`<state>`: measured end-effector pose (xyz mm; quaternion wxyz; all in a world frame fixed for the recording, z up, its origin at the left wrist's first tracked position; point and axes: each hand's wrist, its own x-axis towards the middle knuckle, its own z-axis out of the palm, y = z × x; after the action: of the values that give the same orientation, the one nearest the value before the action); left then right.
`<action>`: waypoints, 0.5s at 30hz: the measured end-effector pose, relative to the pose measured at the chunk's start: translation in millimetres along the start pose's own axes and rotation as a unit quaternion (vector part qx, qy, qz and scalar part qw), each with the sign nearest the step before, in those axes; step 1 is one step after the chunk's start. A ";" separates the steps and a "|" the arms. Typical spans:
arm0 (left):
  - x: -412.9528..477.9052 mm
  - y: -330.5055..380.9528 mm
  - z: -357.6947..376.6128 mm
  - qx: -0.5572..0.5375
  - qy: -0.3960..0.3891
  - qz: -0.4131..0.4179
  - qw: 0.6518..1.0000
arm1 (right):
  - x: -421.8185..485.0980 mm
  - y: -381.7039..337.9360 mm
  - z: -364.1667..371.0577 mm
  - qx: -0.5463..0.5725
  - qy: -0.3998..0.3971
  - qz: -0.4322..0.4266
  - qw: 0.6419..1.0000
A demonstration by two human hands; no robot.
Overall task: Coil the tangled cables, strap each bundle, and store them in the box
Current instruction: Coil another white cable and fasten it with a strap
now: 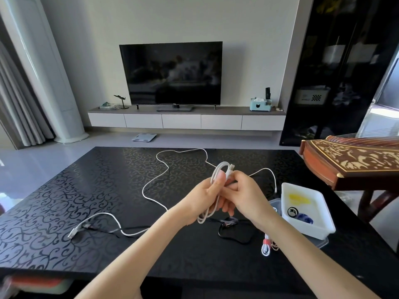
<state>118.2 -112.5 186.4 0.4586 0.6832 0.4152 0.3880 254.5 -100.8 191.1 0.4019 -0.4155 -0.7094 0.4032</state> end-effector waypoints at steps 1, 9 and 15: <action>-0.7 0.1 1.8 0.016 0.000 0.005 1.000 | 0.8 0.1 -0.2 -0.036 0.003 0.010 0.999; 0.9 -1.2 1.6 0.008 0.079 -0.055 0.995 | 5.1 3.9 -15.3 -0.238 0.037 -0.022 0.970; -5.6 2.6 -3.3 0.011 0.005 -0.087 0.996 | -1.4 0.6 -51.2 -0.002 -0.092 -0.008 0.996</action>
<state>113.7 -117.3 188.9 0.4807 0.6474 0.4799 0.3457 301.5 -89.7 208.2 0.3372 -0.3720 -0.7474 0.4351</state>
